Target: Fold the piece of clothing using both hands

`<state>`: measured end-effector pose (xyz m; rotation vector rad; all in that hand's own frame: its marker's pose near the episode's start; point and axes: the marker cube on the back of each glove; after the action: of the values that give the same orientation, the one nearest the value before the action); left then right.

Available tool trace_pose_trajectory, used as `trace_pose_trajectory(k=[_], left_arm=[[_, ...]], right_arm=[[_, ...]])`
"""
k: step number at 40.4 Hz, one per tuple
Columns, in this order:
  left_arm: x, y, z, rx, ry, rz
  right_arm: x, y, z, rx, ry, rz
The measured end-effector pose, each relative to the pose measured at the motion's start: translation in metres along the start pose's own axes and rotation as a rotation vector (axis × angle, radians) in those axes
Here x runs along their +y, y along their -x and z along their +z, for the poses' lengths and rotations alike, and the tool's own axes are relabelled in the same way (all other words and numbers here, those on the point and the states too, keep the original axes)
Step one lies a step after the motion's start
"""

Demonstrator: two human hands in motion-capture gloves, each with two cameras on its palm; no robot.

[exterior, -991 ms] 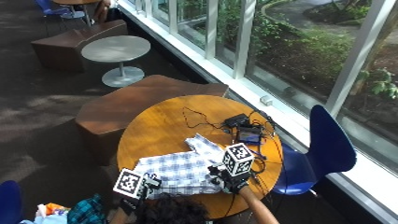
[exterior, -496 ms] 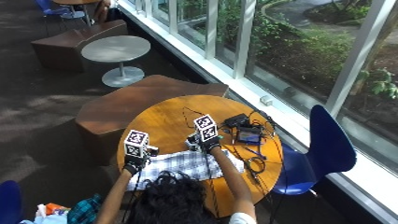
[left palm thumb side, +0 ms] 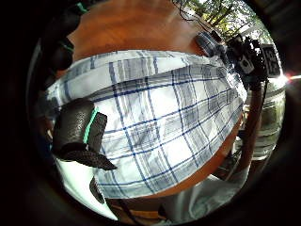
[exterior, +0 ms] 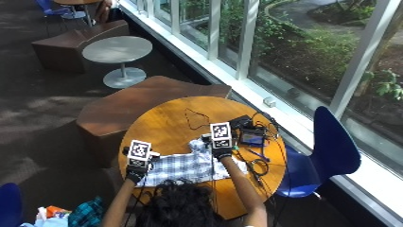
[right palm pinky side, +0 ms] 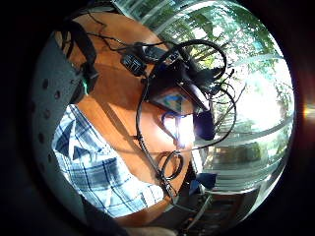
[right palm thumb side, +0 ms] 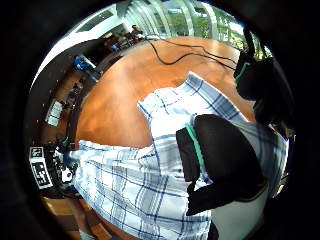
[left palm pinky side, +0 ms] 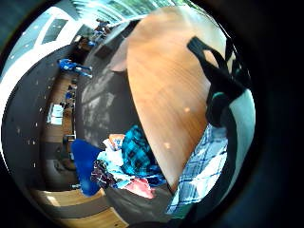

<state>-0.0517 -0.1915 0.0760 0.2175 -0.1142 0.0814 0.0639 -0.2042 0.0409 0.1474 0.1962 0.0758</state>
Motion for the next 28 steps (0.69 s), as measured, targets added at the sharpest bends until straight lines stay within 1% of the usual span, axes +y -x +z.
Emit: trace_pose_trajectory(k=[2, 3, 5, 8, 12, 15, 17, 20, 24, 28], left_arm=[[-0.007, 0.006, 0.008, -0.062, -0.054, -0.005], [-0.006, 0.006, 0.009, -0.083, -0.075, -0.007], [0.004, 0.002, 0.008, -0.097, -0.119, -0.011], [0.023, -0.008, 0.006, -0.078, -0.143, -0.01], [0.052, -0.023, 0.009, 0.0, -0.07, -0.003], [0.067, -0.038, 0.019, 0.082, -0.004, -0.018], [0.075, -0.043, 0.024, 0.11, 0.05, -0.033], [0.084, -0.047, 0.027, 0.157, 0.15, -0.034], [0.088, -0.046, 0.035, 0.22, 0.237, -0.02], [0.089, -0.043, 0.048, 0.251, 0.284, -0.027]], right_arm=[[-0.01, -0.014, 0.008, -0.019, -0.051, 0.062], [-0.006, -0.021, 0.007, -0.036, -0.066, 0.091], [0.015, -0.032, 0.0, -0.082, -0.075, 0.148], [0.05, -0.046, -0.001, -0.155, -0.032, 0.232], [0.09, -0.056, 0.009, -0.227, 0.072, 0.355], [0.12, -0.06, 0.022, -0.253, 0.169, 0.45], [0.134, -0.059, 0.031, -0.262, 0.229, 0.486], [0.141, -0.054, 0.046, -0.279, 0.288, 0.506], [0.14, -0.048, 0.058, -0.316, 0.294, 0.522], [0.135, -0.046, 0.063, -0.363, 0.248, 0.548]])
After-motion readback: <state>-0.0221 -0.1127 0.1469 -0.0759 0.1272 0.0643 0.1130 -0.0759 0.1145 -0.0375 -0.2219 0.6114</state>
